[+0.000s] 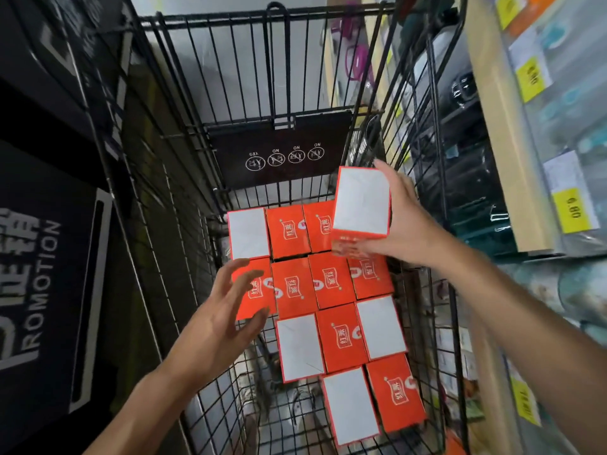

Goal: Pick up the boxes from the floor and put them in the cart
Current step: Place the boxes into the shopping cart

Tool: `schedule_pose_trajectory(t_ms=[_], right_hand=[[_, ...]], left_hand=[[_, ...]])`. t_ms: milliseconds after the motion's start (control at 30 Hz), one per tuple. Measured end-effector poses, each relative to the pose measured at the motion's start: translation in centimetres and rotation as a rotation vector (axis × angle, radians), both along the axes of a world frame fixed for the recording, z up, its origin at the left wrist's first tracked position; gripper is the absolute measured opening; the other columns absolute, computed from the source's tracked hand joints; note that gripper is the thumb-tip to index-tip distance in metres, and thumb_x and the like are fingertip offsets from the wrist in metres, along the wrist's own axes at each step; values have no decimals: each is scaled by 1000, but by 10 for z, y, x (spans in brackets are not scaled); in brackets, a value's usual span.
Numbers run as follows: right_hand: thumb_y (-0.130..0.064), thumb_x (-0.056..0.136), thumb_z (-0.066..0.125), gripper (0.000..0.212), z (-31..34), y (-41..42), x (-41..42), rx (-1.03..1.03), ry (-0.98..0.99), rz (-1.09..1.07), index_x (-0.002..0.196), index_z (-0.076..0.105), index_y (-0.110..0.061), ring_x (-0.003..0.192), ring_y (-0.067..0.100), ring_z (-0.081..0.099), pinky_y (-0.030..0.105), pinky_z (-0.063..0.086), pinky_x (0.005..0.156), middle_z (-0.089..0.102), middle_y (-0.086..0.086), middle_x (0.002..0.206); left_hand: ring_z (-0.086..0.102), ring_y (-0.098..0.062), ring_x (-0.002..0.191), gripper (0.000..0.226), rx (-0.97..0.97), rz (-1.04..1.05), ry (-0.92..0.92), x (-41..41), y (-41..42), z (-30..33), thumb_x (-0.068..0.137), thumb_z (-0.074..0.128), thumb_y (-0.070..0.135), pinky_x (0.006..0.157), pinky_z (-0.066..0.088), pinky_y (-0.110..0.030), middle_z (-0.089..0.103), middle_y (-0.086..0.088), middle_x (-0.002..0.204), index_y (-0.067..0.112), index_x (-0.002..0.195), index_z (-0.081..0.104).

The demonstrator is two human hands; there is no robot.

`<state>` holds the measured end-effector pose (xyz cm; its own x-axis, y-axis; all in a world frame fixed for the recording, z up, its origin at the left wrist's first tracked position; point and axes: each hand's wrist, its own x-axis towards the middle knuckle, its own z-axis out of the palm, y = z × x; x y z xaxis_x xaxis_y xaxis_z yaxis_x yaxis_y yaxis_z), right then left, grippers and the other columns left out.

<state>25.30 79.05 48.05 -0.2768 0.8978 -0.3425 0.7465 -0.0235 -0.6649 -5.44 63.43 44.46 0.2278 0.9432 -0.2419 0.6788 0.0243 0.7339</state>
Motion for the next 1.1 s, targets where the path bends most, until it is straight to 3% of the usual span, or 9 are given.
schedule_pose_trajectory(t_ms=[133,267,433,533,600,800,900,1000,1100], right_hand=[[-28,60,95,130,-3,30,5,5,-93,83,157,8,-28,131,8,28,28,30,109,16,-5,147],[-21,60,96,132,-14,44,7,-20,-141,93,156,6,-27,134,11,28,36,34,116,16,1,150],[-15,60,94,137,-29,42,3,-56,-475,153,154,-4,-22,145,28,22,47,36,115,6,4,156],[1,68,85,135,-32,39,-4,44,-692,173,158,-15,-10,156,30,-8,43,13,127,-12,11,167],[6,72,79,132,-32,33,-6,128,-764,190,157,-21,-7,154,29,-19,41,-3,125,-19,11,168],[-22,65,93,150,19,13,-12,74,-598,237,156,-26,-27,153,25,-25,41,-14,119,-23,-1,167],[-38,69,91,142,78,12,-25,8,-461,265,159,-18,-30,154,20,-18,41,-12,118,-13,-6,168],[-40,72,89,133,144,15,-38,-24,-323,254,161,-9,-29,155,18,-12,48,1,126,-6,-8,169],[-39,81,83,113,208,17,-52,10,-259,305,163,7,-24,155,19,-1,45,8,126,7,-4,169]], left_hand=[[54,-8,125,51,-10,-15,-32,1,0,6,94,60,43,86,61,-38,18,20,156,39,140,41],[52,-2,126,48,15,-35,-38,3,2,13,94,58,45,87,60,-35,18,23,155,39,139,42],[54,1,121,49,32,-89,22,4,2,11,95,54,49,84,60,-31,13,24,156,39,141,40],[46,5,120,50,40,-124,58,6,0,9,94,54,51,90,54,-28,12,24,156,40,141,40],[43,6,121,52,26,-155,77,5,0,10,94,55,53,93,52,-27,14,24,156,41,142,39],[39,4,132,62,11,-216,116,-7,14,68,91,51,63,108,45,-30,28,27,149,44,146,29],[39,-2,136,69,30,-207,173,-17,37,124,89,51,66,109,45,-35,31,21,152,39,148,28],[34,-5,140,73,95,-213,251,-24,57,190,89,60,59,113,41,-35,30,15,154,34,150,30],[30,-6,142,74,167,-221,326,-33,72,254,89,56,63,117,33,-31,29,13,156,36,152,29]])
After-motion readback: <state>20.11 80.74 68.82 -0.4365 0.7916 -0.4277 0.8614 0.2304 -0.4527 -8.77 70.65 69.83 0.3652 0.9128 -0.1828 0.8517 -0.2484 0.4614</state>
